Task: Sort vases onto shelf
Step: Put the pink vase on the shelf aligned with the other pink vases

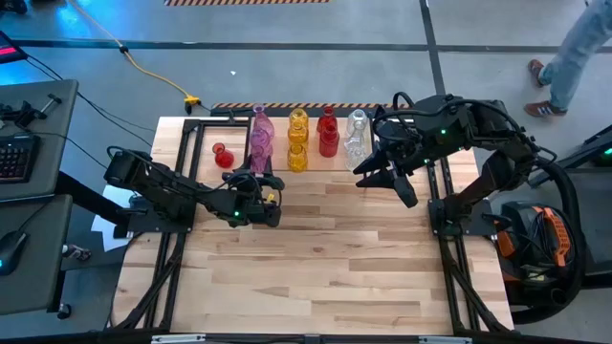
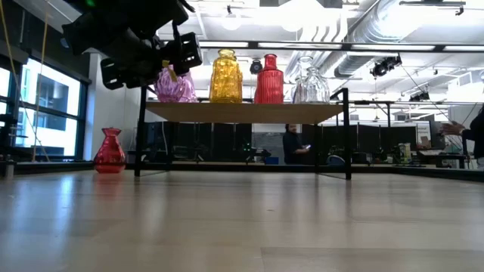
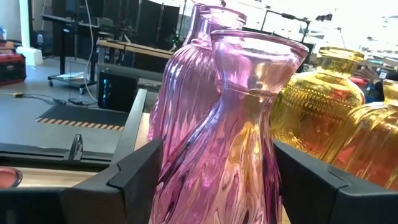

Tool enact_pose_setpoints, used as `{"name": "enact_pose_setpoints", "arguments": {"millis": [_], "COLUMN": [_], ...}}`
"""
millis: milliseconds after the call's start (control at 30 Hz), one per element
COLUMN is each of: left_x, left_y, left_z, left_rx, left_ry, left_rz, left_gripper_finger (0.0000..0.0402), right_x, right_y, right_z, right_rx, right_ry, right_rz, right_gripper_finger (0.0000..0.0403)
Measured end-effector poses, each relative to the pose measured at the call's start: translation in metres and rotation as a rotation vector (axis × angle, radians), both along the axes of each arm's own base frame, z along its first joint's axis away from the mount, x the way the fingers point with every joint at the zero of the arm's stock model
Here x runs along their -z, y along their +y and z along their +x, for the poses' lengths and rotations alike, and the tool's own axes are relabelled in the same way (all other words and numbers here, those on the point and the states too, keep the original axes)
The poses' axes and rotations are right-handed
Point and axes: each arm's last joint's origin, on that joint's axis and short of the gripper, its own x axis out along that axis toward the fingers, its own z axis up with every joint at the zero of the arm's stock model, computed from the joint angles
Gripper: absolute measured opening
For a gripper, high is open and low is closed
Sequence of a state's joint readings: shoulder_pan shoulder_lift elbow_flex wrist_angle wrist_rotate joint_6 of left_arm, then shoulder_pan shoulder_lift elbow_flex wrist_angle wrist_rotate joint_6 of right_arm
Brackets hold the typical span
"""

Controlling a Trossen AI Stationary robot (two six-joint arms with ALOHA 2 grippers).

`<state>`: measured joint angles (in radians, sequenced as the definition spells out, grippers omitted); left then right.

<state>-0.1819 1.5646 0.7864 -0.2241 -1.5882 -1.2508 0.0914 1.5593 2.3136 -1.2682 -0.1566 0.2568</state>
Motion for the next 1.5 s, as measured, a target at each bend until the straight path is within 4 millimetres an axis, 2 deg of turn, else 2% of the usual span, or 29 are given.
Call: {"name": "enact_pose_setpoints", "arguments": {"millis": [233,800,1200,1500], "left_x": [0.0,0.0,0.0,0.003], "left_y": [0.01,0.011,0.013,0.019], "left_z": [0.001,0.002,0.002,0.006], "left_rx": [-0.033,-0.033,-0.035,0.016], "left_ry": [-0.001,0.034,0.055,0.121], "left_rz": [-0.007,-0.008,-0.014,-0.097], "left_gripper_finger": [0.0255,0.0255,0.0281,0.0304], "right_x": [0.0,0.0,0.0,0.0], "right_y": [-0.001,-0.001,-0.001,-0.001], "right_z": [0.0,0.0,0.0,0.0], "right_rx": [0.037,0.041,0.04,0.04], "right_ry": [-0.002,-0.001,0.0,0.0], "right_rz": [-0.021,-0.014,-0.014,-0.014], "right_gripper_finger": [0.013,0.013,0.013,0.013]}}
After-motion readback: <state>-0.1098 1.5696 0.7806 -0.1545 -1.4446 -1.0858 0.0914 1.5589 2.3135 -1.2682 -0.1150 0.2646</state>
